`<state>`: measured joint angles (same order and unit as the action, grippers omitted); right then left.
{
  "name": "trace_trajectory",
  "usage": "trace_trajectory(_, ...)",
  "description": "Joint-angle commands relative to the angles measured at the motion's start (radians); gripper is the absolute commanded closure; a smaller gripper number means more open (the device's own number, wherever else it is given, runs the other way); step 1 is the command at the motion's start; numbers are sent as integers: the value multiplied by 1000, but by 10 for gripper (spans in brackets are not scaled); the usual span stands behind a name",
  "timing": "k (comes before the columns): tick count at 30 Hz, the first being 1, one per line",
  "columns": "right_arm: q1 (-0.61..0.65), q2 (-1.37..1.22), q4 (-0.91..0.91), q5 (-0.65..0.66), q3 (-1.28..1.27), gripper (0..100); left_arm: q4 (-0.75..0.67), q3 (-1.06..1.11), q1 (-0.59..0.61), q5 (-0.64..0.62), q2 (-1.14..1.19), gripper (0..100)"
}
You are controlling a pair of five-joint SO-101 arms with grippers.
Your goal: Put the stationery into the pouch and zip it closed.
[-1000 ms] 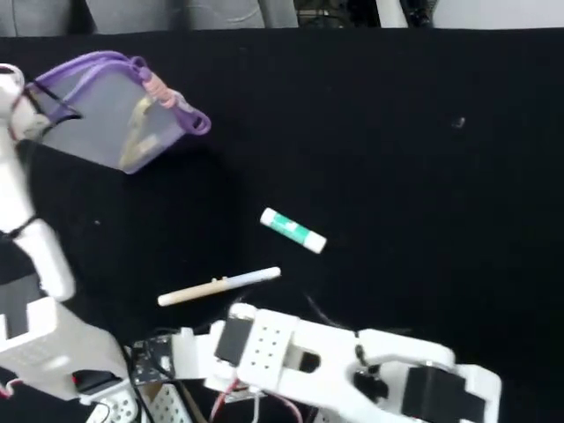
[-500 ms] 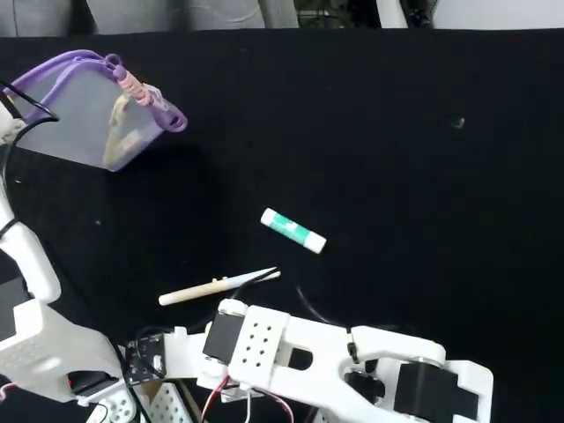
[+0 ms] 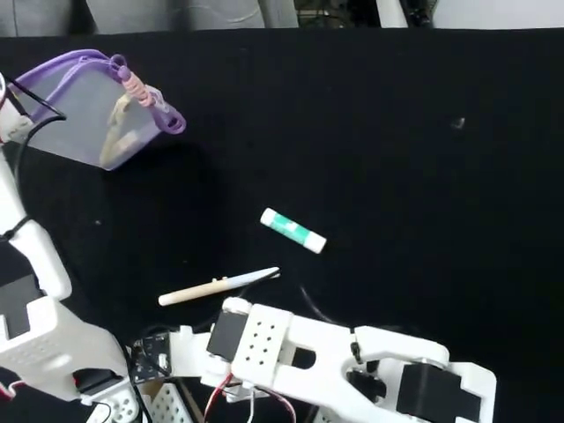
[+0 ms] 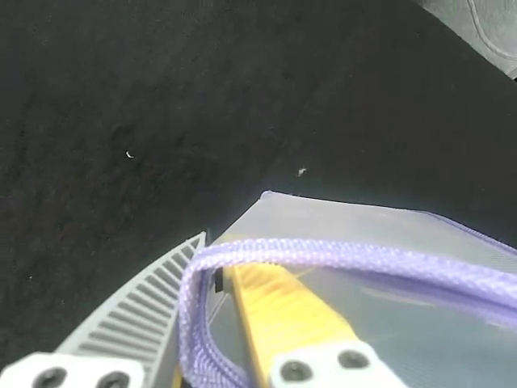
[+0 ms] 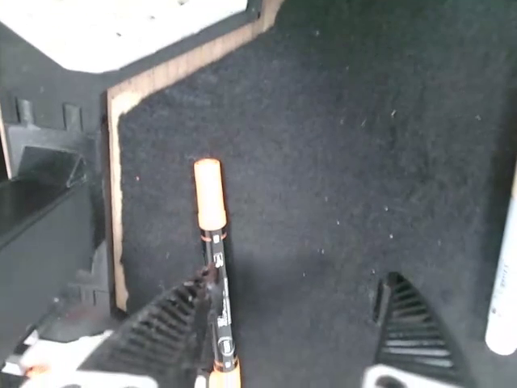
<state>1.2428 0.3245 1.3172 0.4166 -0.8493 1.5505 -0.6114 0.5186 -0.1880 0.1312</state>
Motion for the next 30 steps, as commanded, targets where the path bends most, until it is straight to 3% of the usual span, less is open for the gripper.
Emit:
trace_trajectory(1, -103, -16, 3, -9, 22, 706, -17, -25, -39, 17, -18, 973)
trace_trajectory(8, -232, -10, 77, 89, 53, 706, -20, -25, -71, 14, -18, 973)
trace_trajectory(16, -364, -10, 181, 110, 136, 706, -18, -25, -62, 18, -18, 973)
trace_trajectory(21, -373, -10, 264, 227, 131, 706, -23, -27, -10, 20, -18, 973)
trace_trajectory(30, -365, -10, 265, 270, 136, 706, -28, -54, 137, 77, -17, 973)
